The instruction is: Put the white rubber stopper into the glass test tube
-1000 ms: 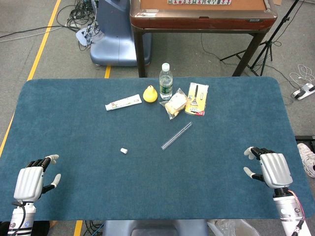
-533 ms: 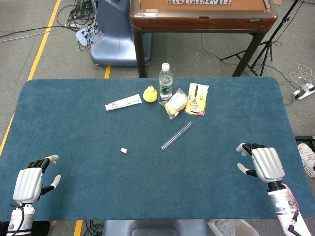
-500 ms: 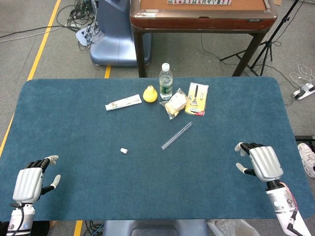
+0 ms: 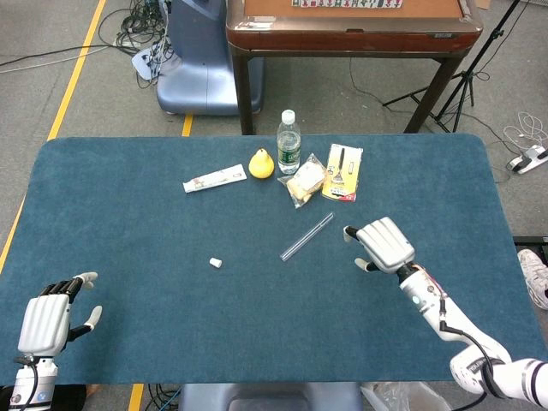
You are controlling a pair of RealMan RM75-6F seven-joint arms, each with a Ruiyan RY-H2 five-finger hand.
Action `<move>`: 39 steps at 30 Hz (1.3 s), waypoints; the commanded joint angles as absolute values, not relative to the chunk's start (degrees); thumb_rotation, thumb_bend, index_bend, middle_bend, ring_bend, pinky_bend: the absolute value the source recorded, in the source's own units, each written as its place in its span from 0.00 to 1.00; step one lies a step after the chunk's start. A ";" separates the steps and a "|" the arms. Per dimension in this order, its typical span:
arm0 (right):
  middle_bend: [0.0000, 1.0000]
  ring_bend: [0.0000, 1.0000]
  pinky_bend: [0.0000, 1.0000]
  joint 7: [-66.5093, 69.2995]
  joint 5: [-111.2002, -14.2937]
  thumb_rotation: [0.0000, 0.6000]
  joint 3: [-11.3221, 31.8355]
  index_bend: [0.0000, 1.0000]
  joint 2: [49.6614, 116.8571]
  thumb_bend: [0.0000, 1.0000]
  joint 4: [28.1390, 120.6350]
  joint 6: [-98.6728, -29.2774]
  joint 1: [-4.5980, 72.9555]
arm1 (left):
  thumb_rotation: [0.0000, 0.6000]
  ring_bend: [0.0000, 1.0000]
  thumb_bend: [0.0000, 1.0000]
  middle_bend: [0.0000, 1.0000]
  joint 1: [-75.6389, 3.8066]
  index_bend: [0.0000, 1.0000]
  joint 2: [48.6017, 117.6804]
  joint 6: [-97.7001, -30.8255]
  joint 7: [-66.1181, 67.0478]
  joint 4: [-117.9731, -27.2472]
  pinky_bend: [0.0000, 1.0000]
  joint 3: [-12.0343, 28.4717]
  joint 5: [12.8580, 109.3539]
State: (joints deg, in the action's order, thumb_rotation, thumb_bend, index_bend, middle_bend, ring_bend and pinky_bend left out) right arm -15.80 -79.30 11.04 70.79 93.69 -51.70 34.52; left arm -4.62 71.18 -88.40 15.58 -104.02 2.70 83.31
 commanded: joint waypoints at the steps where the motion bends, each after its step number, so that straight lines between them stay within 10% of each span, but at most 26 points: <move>1: 0.96 1.00 1.00 -15.23 -77.12 1.00 11.92 0.46 75.38 0.23 87.81 -47.00 38.56 | 1.00 0.36 0.27 0.40 -4.58 0.30 71.16 -88.46 15.65 -104.05 0.33 2.81 83.27; 39: 1.00 1.00 1.00 -3.90 -76.50 1.00 9.22 0.46 98.02 0.26 54.68 -33.37 54.91 | 1.00 0.36 0.27 0.40 -4.58 0.30 72.57 -87.16 17.26 -103.20 0.32 4.09 79.73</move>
